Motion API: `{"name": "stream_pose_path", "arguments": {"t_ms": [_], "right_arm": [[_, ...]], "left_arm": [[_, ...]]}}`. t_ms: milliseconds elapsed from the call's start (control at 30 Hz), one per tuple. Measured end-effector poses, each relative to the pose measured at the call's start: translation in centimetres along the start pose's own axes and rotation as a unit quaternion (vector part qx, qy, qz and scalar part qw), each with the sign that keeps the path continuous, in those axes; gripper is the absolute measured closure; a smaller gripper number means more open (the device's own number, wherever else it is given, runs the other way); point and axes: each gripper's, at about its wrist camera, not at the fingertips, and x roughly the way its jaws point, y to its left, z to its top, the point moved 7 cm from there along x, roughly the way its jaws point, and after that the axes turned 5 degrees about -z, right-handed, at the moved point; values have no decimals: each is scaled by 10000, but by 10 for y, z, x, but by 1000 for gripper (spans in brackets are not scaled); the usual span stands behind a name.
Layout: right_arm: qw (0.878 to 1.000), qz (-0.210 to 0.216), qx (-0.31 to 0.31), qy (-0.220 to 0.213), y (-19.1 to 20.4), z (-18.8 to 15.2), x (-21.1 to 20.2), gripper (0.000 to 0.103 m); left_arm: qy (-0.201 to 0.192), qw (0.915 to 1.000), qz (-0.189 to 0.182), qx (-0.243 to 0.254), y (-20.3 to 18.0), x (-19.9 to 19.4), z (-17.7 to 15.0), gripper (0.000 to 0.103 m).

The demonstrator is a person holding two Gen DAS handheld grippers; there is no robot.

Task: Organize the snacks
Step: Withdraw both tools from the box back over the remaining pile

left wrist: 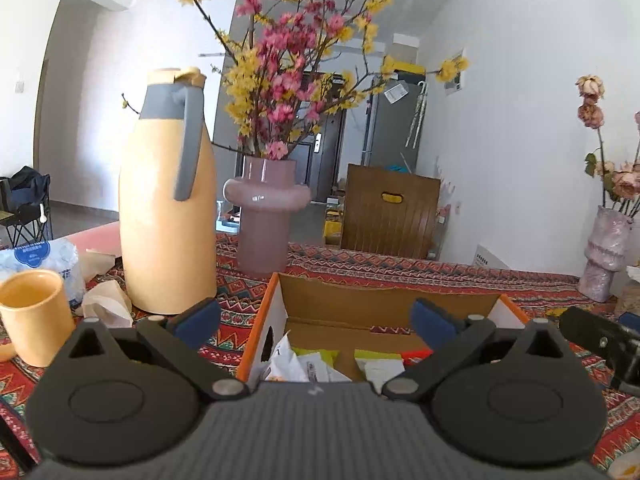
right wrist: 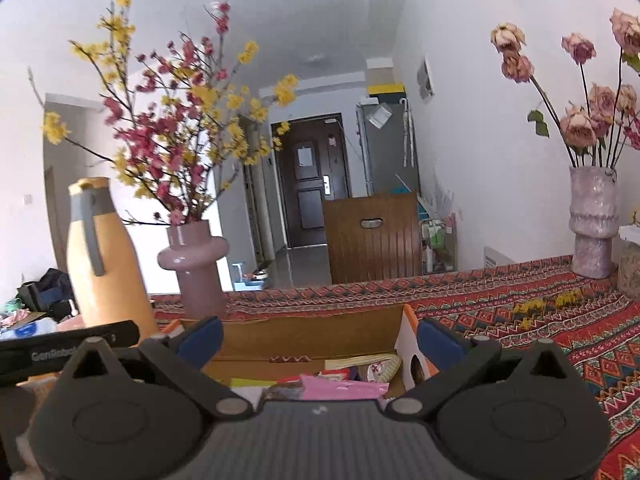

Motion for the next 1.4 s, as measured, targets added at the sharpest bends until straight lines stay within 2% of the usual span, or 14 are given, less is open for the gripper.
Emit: {"name": "stream_pose_path", "arguments": {"t_ms": [267, 800, 1067, 1233, 1400], "right_arm": [[9999, 15, -69, 85, -4, -11, -36, 0], [9977, 26, -157, 666, 0, -62, -75, 0], [9954, -12, -151, 945, -5, -86, -84, 0], [9941, -135, -144, 1066, -13, -97, -81, 0], [9931, -251, -163, 1137, -15, -109, -71, 0]], "left_arm": [[37, 9999, -50, 89, 8, -34, -7, 0], [454, 9989, 79, 29, 43, -70, -48, 0], [642, 9978, 136, 27, 60, -76, -68, 0], [827, 9964, 189, 79, 69, -67, -86, 0], [847, 9956, 332, 241, 72, -59, -98, 0]]}}
